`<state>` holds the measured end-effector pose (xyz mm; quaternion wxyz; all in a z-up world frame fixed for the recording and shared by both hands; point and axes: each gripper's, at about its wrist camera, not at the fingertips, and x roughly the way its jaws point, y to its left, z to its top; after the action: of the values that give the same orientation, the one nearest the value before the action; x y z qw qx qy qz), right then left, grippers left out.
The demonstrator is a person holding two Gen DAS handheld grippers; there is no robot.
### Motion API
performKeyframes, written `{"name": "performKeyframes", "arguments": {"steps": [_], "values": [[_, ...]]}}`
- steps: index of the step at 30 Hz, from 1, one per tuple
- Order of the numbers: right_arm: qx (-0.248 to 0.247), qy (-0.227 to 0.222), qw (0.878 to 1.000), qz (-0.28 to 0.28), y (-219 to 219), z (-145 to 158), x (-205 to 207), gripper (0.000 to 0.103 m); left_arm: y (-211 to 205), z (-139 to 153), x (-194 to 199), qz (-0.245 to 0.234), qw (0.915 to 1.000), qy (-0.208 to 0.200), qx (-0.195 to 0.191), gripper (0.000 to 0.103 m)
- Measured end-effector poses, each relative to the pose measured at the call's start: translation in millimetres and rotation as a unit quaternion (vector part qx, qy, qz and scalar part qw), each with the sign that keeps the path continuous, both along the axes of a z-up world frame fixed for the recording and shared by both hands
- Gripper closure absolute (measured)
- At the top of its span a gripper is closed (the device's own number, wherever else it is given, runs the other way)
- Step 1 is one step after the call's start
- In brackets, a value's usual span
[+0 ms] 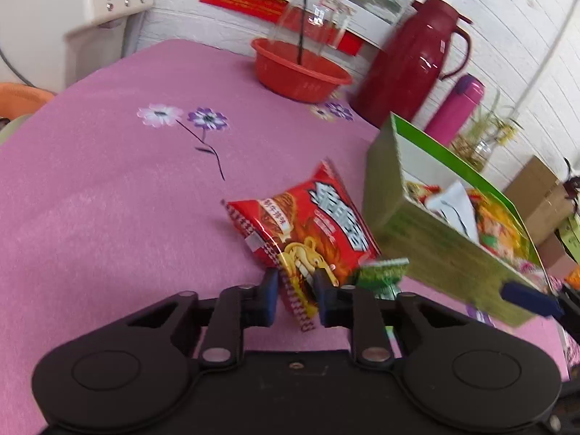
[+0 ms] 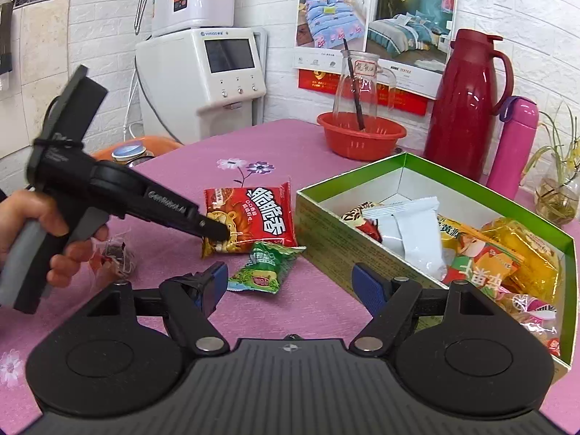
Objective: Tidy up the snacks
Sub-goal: 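Close the left tool on the red chip bag, then lift the red chip bag with the left tool into the box and release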
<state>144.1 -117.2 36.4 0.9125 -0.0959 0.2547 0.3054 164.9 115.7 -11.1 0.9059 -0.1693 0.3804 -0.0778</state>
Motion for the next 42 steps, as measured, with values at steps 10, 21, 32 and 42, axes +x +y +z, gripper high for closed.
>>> {"name": "performKeyframes", "arguments": {"steps": [10, 21, 32, 42], "values": [[-0.006, -0.003, 1.000, 0.017, 12, 3, -5, 0.000, -1, 7, -30, -0.023, 0.9995, -0.016, -0.014, 0.102], [0.031, 0.058, 0.996, 0.067, 37, 0, -2, 0.000, 22, 22, -1, 0.000, 0.9991, -0.042, -0.009, 0.014], [0.043, 0.119, 0.989, 0.081, 74, -24, 26, 0.000, 18, 5, 38, -0.026, 0.9996, -0.013, 0.002, 0.009], [0.041, 0.152, 0.987, 0.041, 70, -37, 46, 0.000, 4, 0, 36, -0.079, 0.9968, 0.002, -0.007, 0.013]]}}
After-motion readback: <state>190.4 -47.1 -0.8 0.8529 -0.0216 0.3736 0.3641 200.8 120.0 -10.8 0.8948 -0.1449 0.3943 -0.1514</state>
